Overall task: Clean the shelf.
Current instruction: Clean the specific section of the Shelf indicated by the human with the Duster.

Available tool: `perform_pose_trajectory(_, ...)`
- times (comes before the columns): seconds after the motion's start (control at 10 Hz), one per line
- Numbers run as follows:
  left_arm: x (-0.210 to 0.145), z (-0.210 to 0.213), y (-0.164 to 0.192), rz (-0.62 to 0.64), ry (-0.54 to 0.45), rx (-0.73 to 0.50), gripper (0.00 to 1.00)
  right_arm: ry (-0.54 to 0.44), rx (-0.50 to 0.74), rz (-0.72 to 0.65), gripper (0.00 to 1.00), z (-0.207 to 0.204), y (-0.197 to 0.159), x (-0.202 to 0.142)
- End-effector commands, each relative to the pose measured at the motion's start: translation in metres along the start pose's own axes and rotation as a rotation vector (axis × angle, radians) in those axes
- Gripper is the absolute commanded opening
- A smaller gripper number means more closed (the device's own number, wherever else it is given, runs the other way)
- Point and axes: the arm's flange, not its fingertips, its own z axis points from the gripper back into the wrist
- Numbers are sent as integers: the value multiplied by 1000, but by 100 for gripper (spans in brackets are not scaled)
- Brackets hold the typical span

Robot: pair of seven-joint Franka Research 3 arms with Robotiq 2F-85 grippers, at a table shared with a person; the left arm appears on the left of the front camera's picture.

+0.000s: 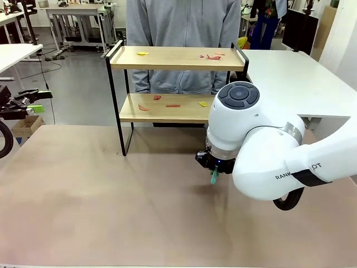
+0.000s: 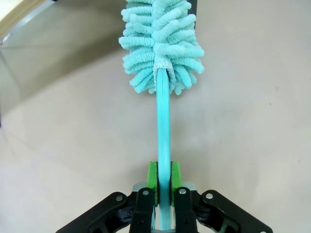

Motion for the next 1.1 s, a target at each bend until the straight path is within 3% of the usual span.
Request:
perform_pose_trajectory(0.0,2,0,-2,-14,4,1,100,-7,8,6,13,4,2,0)
perform_pose_trajectory(0.3,2,0,-2,-14,4,1,100,-49,140,120,13,57,-11,-7)
perform_pose_trajectory(0.7,2,0,-2,-14,4,1,100,30,281,269,13,76,-21,0)
perform_pose_trajectory(1.0,2,0,-2,-14,4,1,100,85,399,475,13,86,-38,-2)
